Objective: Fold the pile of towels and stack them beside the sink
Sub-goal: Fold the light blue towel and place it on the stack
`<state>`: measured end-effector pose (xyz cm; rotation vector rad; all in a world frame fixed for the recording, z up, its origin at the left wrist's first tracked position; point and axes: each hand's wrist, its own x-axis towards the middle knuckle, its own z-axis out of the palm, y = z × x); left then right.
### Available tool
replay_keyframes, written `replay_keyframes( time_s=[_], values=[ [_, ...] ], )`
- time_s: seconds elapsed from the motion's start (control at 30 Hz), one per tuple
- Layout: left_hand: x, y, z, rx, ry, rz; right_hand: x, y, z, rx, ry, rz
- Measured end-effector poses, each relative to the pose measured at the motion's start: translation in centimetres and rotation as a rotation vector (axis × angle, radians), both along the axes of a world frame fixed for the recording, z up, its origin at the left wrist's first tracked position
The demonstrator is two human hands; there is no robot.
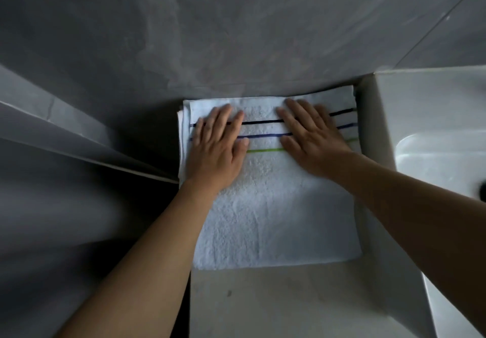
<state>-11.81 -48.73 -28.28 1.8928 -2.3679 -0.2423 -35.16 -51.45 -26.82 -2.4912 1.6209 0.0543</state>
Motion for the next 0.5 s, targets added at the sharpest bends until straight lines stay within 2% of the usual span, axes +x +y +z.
replay_keyframes(
  time_s=[0.13, 0.2, 0.27, 0.33, 0.4, 0.5],
  values=[
    [1.8, -0.1, -0.4, 0.038, -0.106, 0.069, -2.7, 0.5, 0.1, -0.048, 0.023, 0.020],
    [2.0, 0.1, -0.1, 0.023, -0.140, 0.149, -3.5, 0.8, 0.5, -0.078, 0.014, -0.062],
    [1.2, 1.6, 0.3, -0.072, -0.077, 0.253, -2.3, 2.1, 1.0, -0.095, -0.073, -0.224],
    [-0.4, 5.1, 0.2, -0.239, 0.032, 0.224, -0.3, 4.7, 1.7, -0.164, -0.231, -0.297],
    [-2.2, 9.8, -0.8, -0.318, 0.135, 0.026, 0.6, 8.8, 1.2, -0.219, -0.326, -0.148],
    [-3.6, 15.4, -2.7, -0.211, 0.149, -0.096, -0.4, 14.9, -1.3, -0.100, -0.262, 0.161]
  ],
)
